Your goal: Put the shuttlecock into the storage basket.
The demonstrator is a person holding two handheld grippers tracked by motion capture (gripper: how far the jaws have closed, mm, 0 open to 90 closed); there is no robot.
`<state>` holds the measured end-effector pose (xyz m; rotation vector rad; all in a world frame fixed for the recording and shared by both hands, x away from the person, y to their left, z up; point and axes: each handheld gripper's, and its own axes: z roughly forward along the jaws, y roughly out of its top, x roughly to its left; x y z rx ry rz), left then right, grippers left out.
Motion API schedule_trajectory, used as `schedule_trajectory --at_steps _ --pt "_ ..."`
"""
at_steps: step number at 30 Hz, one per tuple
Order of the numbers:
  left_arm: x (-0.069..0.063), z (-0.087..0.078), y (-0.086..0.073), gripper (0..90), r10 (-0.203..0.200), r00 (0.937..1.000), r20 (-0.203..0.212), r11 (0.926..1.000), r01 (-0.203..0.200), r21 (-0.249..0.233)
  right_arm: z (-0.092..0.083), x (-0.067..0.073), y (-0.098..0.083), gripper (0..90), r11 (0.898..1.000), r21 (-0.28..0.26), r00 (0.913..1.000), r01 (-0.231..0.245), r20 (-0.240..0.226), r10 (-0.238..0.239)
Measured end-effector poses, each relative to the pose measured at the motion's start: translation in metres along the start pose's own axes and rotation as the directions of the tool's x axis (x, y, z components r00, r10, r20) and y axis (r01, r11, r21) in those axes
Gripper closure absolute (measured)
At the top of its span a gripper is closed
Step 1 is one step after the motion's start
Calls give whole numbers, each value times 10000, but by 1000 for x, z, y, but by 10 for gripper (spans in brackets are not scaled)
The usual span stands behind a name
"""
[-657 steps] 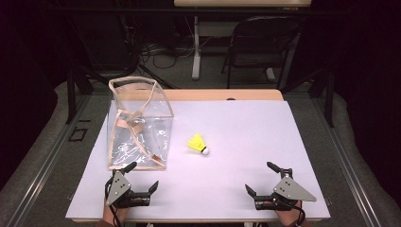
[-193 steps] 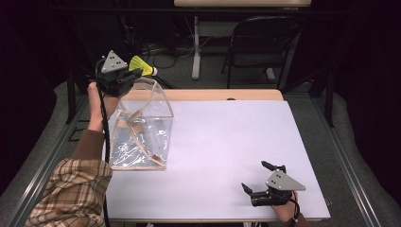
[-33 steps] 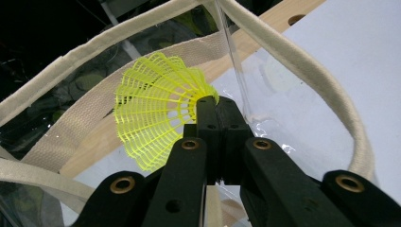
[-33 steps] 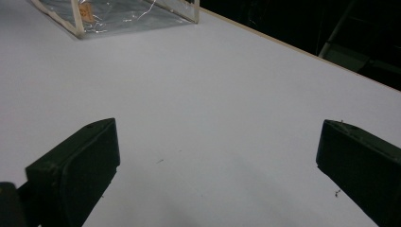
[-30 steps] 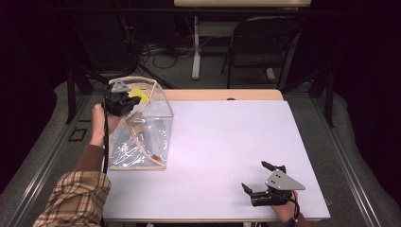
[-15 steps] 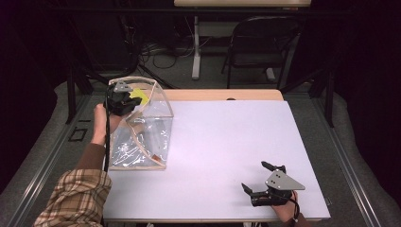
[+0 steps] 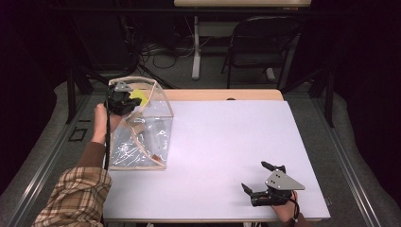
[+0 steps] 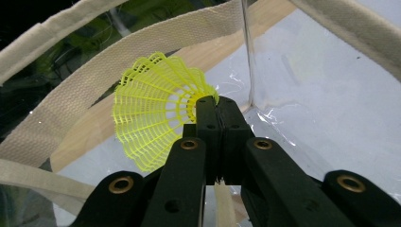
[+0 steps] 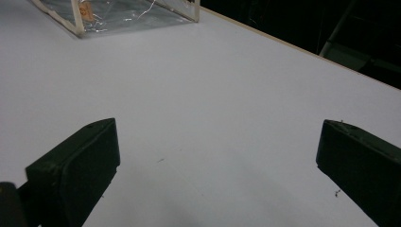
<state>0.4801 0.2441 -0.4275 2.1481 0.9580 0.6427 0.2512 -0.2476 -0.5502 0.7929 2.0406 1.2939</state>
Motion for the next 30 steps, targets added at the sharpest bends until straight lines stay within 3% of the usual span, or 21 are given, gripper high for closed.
schedule_trajectory --at_steps 20,25,30 --pt "2 11 -2 869 -179 9997 173 9996 175 234 0 0 0 0 10000 4 10000 21 -11 -21" --pt "4 7 -2 696 -362 9993 -129 9992 360 -174 0 0 0 0 10000 12 10000 25 -5 -25" --pt "4 -2 -1 621 -423 9986 -327 9969 400 -674 0 0 0 0 10000 11 10000 19 -11 -19"
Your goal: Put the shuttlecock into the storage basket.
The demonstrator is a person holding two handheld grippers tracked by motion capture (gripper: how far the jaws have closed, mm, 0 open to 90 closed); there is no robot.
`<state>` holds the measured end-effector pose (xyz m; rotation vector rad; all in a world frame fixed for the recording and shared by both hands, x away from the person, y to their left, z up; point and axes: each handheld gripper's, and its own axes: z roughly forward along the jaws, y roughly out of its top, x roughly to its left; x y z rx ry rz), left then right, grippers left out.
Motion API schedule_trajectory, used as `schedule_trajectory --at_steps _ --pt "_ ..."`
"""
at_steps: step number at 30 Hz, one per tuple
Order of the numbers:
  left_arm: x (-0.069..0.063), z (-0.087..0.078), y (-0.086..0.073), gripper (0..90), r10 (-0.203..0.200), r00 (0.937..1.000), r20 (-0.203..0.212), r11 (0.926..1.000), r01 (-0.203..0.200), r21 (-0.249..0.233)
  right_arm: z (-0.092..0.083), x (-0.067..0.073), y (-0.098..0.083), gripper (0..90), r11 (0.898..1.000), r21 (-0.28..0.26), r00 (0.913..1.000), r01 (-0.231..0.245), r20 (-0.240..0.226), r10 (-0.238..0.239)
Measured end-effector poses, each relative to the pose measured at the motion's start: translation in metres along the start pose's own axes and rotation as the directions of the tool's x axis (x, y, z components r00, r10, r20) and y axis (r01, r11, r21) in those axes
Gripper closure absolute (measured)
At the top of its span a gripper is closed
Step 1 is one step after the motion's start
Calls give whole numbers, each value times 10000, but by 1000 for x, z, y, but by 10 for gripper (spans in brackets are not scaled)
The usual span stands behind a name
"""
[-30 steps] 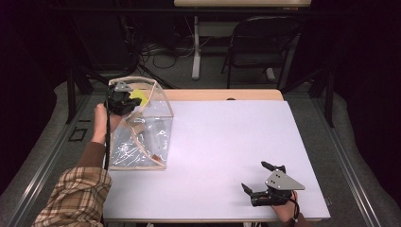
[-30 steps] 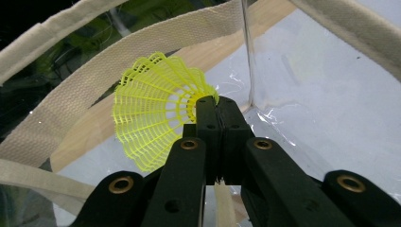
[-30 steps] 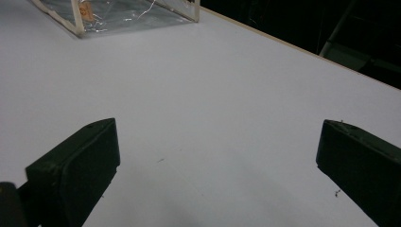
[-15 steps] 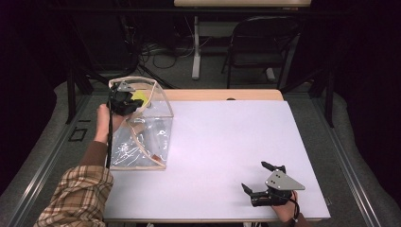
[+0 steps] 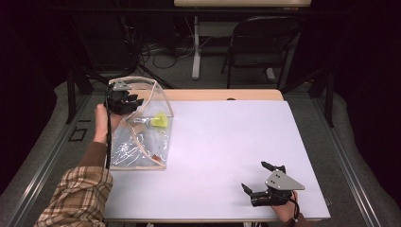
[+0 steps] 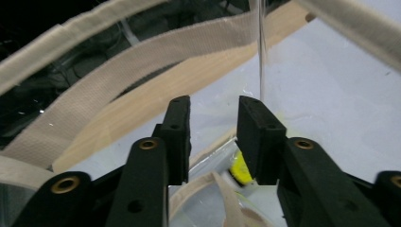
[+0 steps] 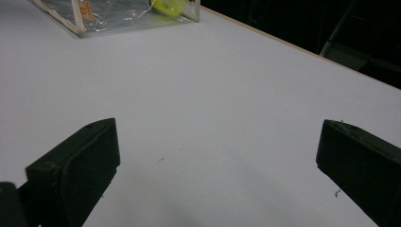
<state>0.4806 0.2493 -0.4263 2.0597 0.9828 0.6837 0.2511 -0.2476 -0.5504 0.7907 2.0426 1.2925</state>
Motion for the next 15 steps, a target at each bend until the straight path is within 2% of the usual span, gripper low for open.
schedule_trajectory --at_steps 3,9,14,15 --pt "0 -8 2 552 -29 9999 -112 9997 27 -226 0 0 0 0 10000 21 10000 -16 -2 16" --pt "1 -15 5 439 -347 9992 -188 9987 339 -383 0 -1 -1 0 10000 26 10000 -66 -35 66" --pt "-3 -27 12 346 -459 9987 -239 9957 438 -820 0 -1 -1 0 10000 -2 9999 -94 -50 94" --pt "-5 -30 14 332 -523 9986 -125 9941 509 -956 0 -1 -1 0 10000 3 9999 -100 -51 100"
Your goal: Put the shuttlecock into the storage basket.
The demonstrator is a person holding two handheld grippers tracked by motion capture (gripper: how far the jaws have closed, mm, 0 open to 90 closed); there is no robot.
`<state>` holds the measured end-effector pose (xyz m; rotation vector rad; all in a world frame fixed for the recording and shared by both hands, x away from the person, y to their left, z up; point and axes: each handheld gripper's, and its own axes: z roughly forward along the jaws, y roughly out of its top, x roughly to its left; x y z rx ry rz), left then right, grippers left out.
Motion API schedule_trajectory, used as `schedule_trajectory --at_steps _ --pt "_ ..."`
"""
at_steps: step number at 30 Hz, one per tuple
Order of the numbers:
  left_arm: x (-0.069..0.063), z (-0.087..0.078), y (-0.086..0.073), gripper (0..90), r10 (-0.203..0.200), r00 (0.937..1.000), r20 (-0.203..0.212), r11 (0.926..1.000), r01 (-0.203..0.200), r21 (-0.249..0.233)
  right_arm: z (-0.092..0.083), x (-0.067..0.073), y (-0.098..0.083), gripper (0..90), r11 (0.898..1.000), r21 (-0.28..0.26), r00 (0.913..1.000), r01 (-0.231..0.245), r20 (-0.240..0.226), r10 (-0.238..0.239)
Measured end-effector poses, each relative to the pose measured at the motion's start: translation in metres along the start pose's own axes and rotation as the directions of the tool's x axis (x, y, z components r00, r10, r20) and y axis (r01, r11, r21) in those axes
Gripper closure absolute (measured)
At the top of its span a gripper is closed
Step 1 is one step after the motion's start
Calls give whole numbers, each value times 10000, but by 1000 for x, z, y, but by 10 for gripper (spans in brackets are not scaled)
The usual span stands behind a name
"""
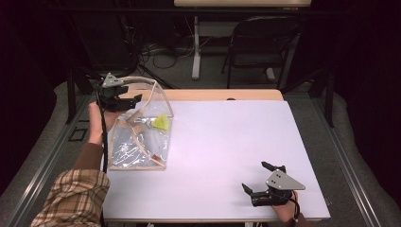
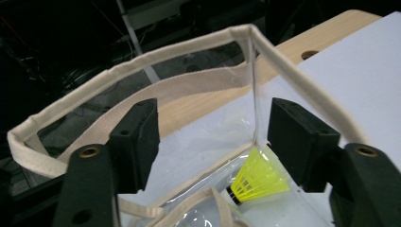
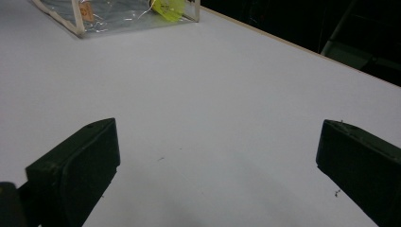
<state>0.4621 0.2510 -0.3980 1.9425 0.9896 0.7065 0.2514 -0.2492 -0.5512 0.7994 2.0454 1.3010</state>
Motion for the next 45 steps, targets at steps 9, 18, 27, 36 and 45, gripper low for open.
schedule_trajectory --at_steps 9,18,27,36,45 --pt "-8 -11 5 227 -121 9999 -89 9991 117 -405 -1 0 0 1 10000 -8 10000 37 -6 -37" --pt "-15 -18 7 114 -236 9997 92 9959 243 -868 0 1 1 1 10000 20 10000 74 -9 -74" --pt "-24 -24 8 23 -232 9991 348 9920 274 -1231 0 2 1 1 10000 11 10000 90 2 -90" --pt "-35 -31 5 1 -159 9984 542 9874 242 -1565 0 3 2 1 9999 24 9999 126 28 -126" --pt "-53 -41 5 1 201 9962 843 9810 -34 -1942 -1 3 1 1 9999 26 9999 110 37 -110"
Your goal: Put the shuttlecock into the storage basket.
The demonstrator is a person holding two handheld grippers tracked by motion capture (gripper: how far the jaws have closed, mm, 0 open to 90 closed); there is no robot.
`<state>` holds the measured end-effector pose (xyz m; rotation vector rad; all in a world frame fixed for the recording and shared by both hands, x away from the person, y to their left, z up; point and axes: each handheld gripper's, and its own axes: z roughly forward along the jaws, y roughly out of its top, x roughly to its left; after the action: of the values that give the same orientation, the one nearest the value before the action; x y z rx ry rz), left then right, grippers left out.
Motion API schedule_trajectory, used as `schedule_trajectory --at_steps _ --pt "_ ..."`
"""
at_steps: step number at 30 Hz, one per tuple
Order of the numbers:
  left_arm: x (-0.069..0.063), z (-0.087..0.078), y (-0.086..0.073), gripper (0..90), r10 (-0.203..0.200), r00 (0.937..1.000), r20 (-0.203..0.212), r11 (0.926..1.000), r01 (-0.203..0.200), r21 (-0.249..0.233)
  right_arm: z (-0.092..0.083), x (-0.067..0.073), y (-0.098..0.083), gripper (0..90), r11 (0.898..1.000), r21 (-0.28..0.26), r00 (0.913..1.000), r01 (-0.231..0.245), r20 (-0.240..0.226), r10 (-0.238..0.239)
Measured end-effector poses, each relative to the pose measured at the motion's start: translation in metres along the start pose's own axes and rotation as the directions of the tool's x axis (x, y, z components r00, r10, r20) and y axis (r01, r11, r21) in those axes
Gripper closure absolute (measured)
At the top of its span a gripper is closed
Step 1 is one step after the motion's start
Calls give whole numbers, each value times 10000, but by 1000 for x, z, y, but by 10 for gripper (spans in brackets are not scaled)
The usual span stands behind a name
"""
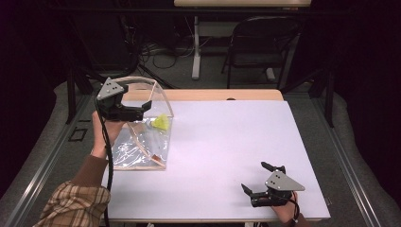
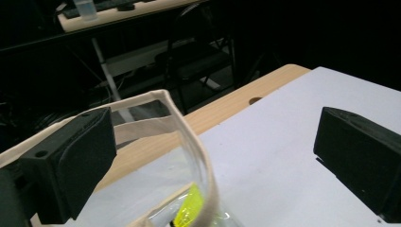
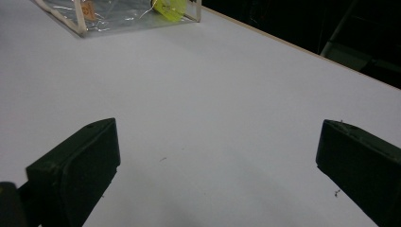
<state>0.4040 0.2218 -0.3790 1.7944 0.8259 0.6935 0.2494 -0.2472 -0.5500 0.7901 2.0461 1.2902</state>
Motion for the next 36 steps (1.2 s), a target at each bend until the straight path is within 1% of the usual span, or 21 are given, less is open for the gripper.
schedule_trajectory --at_steps 2,5,7,9,10,11,15,20,22,25,26,27,30,36 --pt "-5 -2 -1 1 119 9999 79 9999 -119 -22 0 0 0 1 10000 0 10000 4 5 -4" --pt "-11 -4 -3 1 188 9996 217 9998 -186 -78 0 0 0 1 10000 -7 10000 8 5 -8" --pt "-14 -6 -5 1 132 9992 389 9998 -126 -154 0 0 0 1 10000 -7 10000 15 11 -15" --pt "-16 -7 -6 1 147 9991 400 9998 -141 -161 0 0 0 1 10000 -6 10000 14 7 -14" --pt "-19 -8 -8 1 145 9986 508 9996 -133 -234 0 0 0 1 10000 -6 10000 17 11 -17" --pt "-19 -8 -8 1 145 9986 508 9996 -133 -234 0 0 0 1 10000 -6 10000 17 11 -17" --pt "-26 -10 -13 1 132 9973 720 9993 -107 -354 0 0 0 1 10000 -11 10000 17 12 -17" --pt "-35 -12 -18 1 262 9954 918 9989 -225 -411 0 0 0 1 10000 -21 10000 17 20 -17" --pt "-36 -13 -20 1 273 9951 952 9988 -233 -430 0 0 0 1 10000 -21 10000 17 21 -17" --pt "-44 -15 -26 0 374 9938 1052 9984 -326 -469 0 0 0 1 10000 -25 10000 17 18 -17" --pt "-44 -15 -26 0 374 9938 1052 9984 -326 -469 0 0 0 1 10000 -25 10000 17 18 -17" --pt "-47 -16 -29 0 391 9927 1141 9984 -341 -456 0 0 0 1 10000 -29 10000 19 17 -19" --pt "-51 -18 -34 0 437 9915 1224 9982 -382 -468 0 0 0 1 10000 -24 10000 15 15 -15" --pt "-58 -19 -41 0 515 9907 1257 9979 -461 -456 0 0 0 1 10000 -22 10000 11 9 -11"
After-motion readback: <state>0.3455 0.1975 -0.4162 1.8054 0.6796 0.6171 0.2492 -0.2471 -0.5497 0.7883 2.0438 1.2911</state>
